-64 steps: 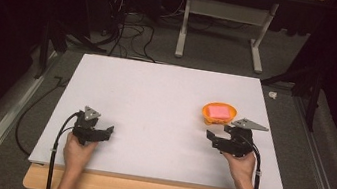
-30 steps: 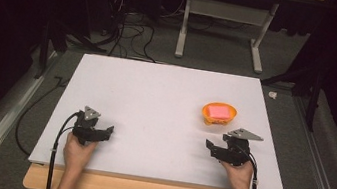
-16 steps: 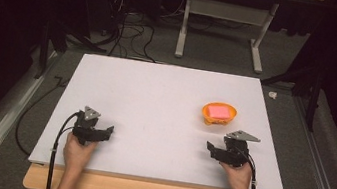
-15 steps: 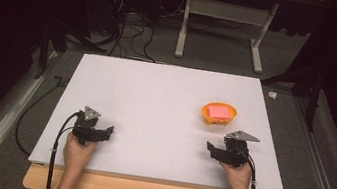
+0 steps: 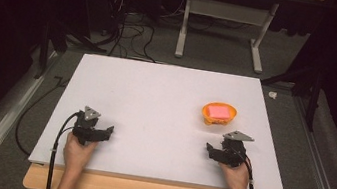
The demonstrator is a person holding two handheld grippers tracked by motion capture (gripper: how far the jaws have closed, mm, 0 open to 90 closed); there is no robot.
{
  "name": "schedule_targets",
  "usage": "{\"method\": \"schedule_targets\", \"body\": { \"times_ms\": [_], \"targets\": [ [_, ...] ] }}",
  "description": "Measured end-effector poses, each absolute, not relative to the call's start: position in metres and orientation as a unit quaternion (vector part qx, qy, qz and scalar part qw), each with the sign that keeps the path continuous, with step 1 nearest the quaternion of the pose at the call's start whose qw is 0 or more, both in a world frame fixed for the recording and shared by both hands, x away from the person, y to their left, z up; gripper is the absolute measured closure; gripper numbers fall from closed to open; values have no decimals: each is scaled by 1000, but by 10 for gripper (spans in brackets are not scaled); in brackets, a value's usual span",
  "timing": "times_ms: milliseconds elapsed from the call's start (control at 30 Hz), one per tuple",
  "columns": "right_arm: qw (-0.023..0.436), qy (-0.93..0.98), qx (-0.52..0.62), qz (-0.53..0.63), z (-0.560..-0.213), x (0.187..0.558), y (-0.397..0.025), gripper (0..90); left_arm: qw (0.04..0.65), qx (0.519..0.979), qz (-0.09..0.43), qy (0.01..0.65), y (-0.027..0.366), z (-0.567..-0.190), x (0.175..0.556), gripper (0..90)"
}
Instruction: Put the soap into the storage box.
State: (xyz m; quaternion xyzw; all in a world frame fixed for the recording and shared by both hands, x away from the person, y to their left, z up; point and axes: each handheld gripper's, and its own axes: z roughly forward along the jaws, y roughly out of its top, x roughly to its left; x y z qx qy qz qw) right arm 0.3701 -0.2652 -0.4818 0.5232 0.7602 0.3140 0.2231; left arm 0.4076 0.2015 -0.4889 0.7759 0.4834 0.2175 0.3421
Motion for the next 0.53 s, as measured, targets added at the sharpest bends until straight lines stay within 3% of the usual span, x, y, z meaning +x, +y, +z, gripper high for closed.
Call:
{"method": "schedule_targets", "body": {
  "times_ms": [533],
  "targets": [
    [222,760,522,317,-482,370,-266,256,342,776,218,483,201,-489,407,208]
  ]
}}
